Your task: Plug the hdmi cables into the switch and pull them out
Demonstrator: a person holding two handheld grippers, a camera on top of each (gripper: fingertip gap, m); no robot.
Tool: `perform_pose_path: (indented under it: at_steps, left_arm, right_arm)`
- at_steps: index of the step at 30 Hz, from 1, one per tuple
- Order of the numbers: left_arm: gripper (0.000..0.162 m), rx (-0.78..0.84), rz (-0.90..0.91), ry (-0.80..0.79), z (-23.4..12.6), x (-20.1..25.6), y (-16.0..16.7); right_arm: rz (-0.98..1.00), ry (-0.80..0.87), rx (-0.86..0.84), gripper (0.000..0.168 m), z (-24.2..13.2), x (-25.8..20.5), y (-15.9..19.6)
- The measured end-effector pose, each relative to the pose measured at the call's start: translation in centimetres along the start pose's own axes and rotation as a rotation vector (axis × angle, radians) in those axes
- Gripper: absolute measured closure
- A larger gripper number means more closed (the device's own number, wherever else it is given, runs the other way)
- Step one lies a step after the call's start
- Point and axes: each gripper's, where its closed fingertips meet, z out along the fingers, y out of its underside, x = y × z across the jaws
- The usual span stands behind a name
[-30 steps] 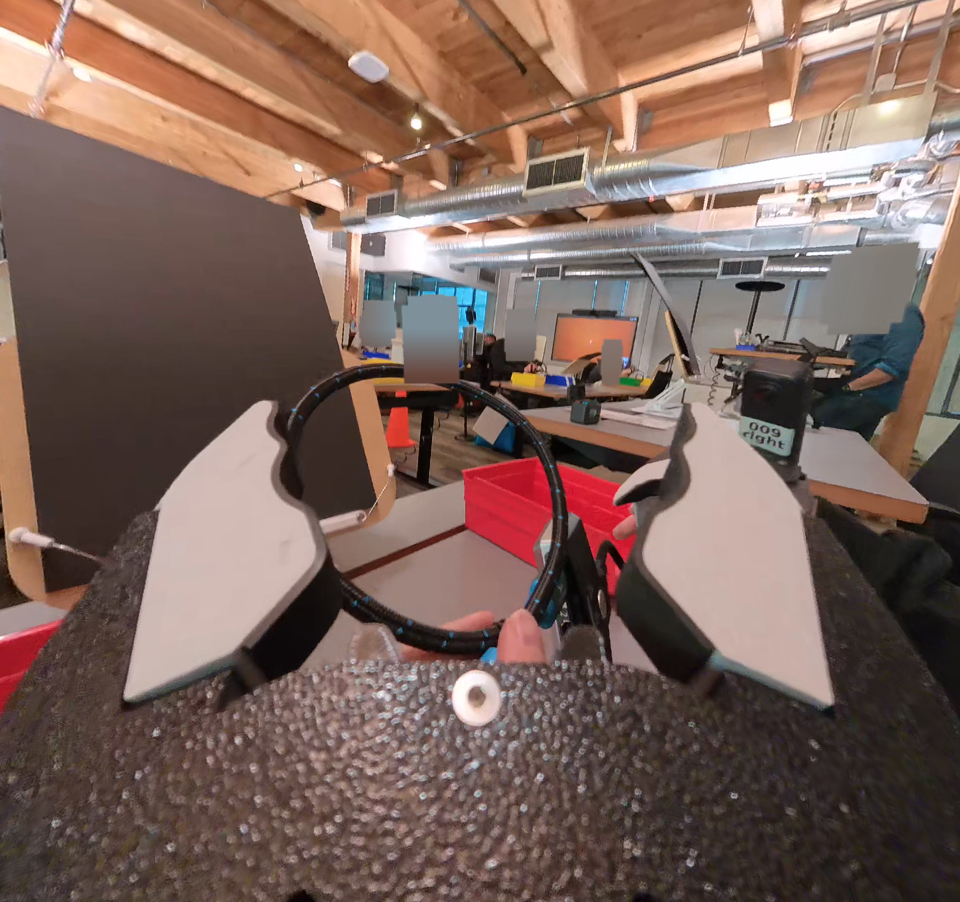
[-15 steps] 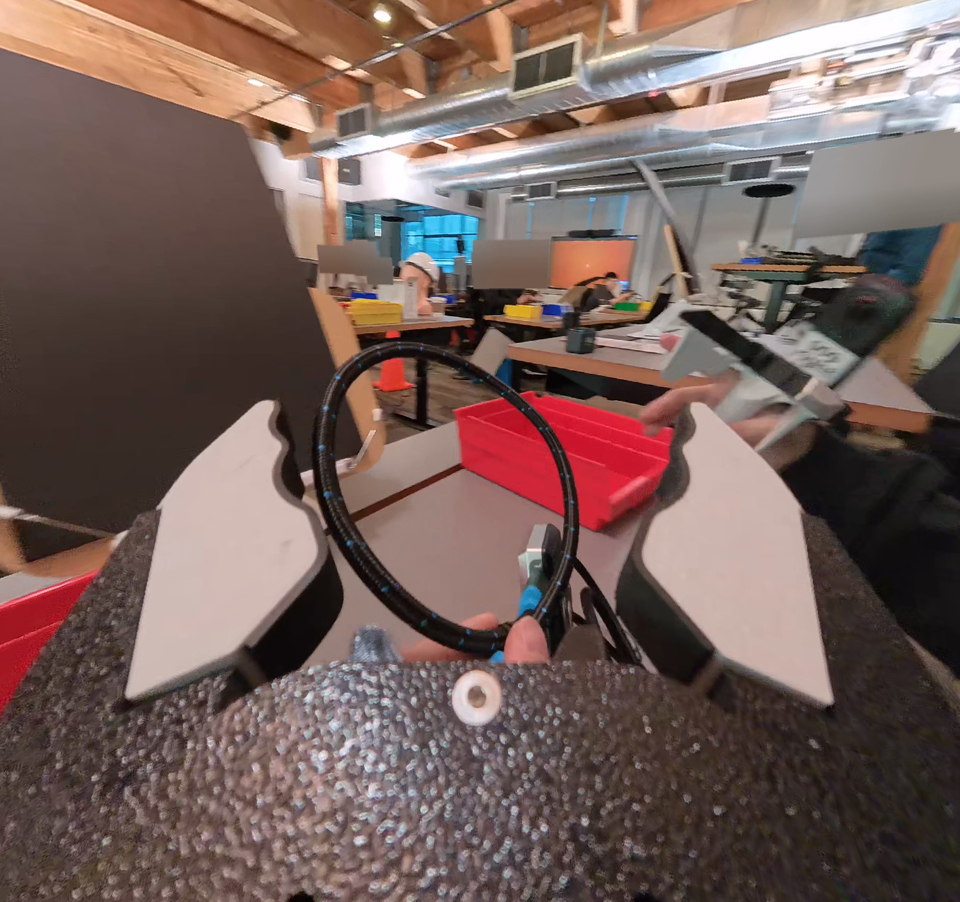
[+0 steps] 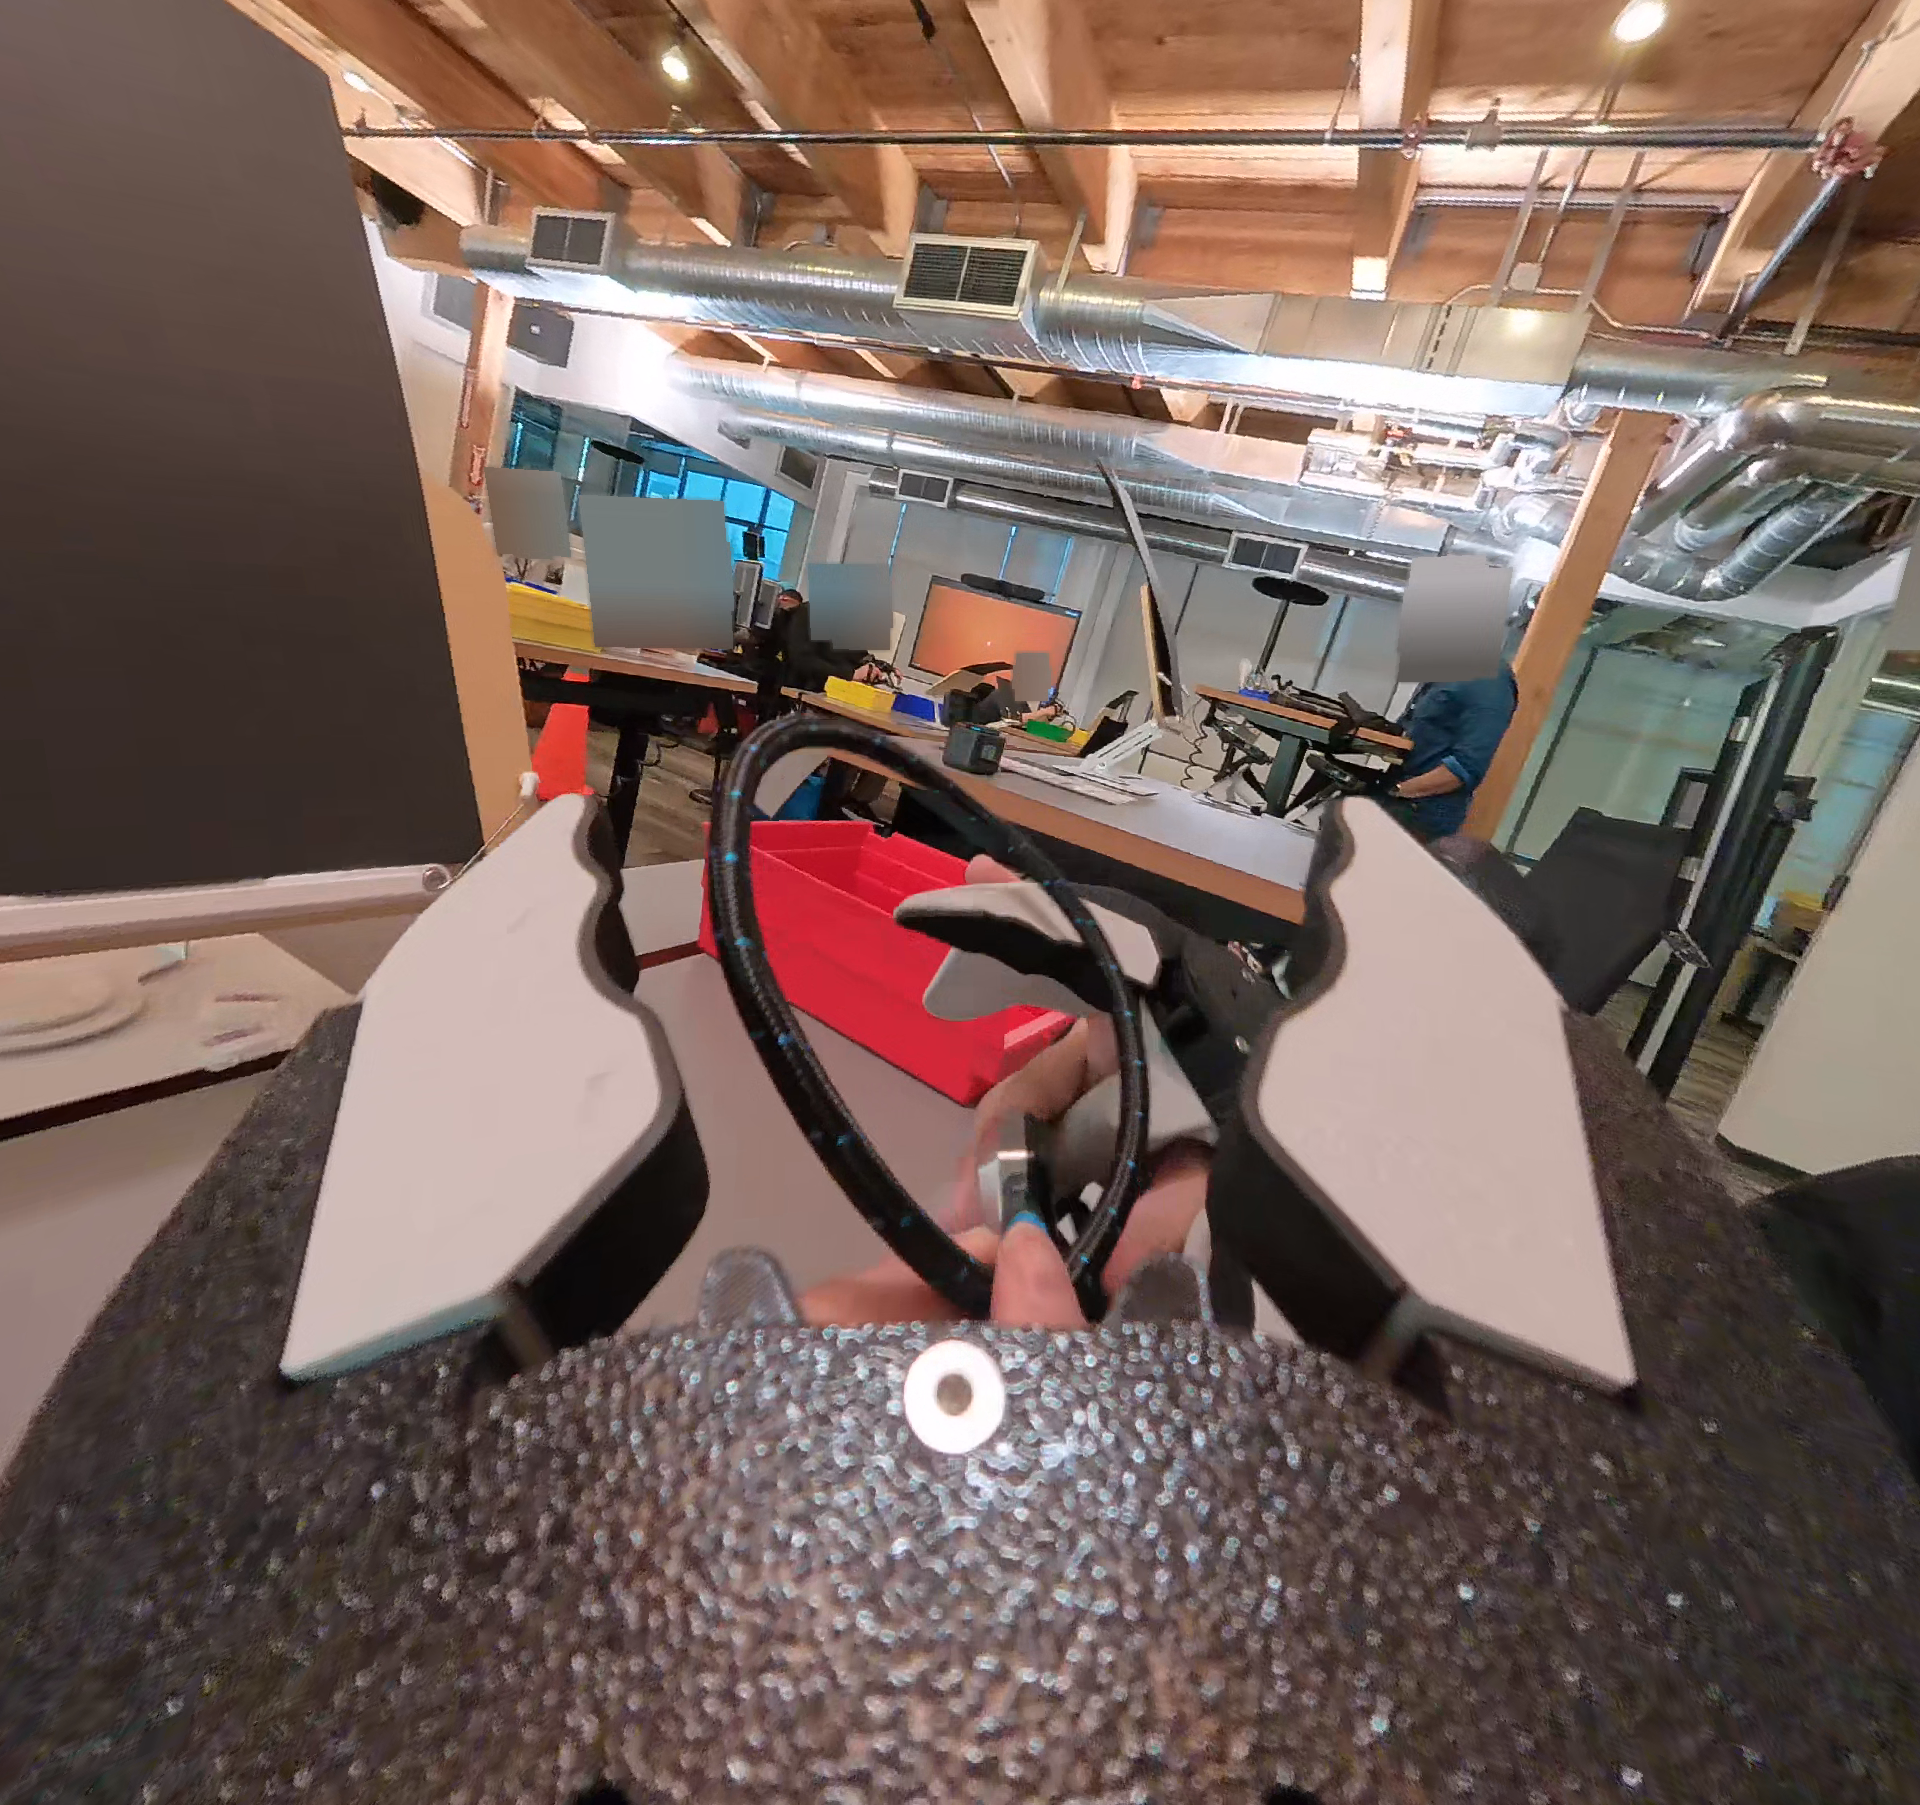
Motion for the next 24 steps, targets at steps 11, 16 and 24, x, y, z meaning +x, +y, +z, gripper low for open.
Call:
perform_pose_path:
  at_steps: [11,16,24]
  left_arm:
    - [0.056,0.343,0.274,-0.299,-8.0,-0.9,-10.0]
    - [0.041,-0.024,0.264,-0.496,-10.7,-7.7,-9.3]
    - [0.041,-0.392,-0.145,-0.729,-14.0,-17.3,-0.7]
  right_arm:
    - [0.277,0.26,-0.15,0.044,-5.6,5.7,5.5]
    - [0.232,0.202,0.096,0.042,-7.6,6.2,1.1]
    - [0.133,0.265,-0.001,0.044,-6.2,6.6,1.7]
